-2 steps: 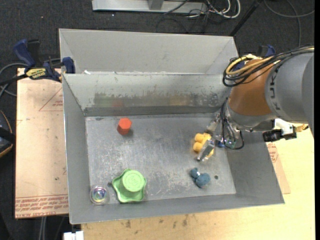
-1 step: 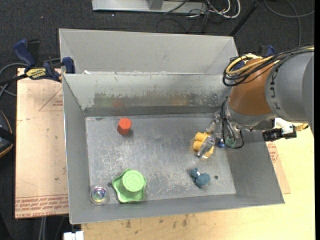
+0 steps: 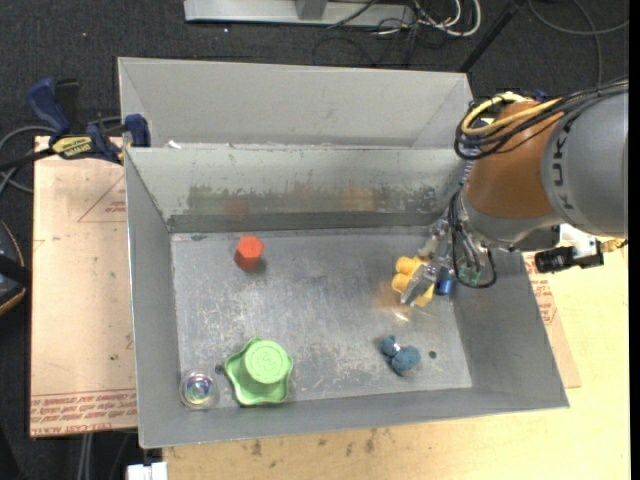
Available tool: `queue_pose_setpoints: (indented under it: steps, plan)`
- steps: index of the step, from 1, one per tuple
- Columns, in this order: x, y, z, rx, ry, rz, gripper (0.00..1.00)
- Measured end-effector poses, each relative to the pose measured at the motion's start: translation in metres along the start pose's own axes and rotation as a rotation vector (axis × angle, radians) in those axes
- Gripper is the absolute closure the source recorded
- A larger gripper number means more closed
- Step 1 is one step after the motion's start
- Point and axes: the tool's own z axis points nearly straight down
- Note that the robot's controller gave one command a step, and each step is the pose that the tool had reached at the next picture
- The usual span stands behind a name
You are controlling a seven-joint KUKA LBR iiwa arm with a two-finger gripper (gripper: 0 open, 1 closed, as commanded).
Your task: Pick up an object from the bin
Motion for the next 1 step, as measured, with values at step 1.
queue_pose_setpoints:
  steps: [1]
  plan:
    - [-0.0004,0.0004,-0.0029,0.001,0.003,-0.001,1.00]
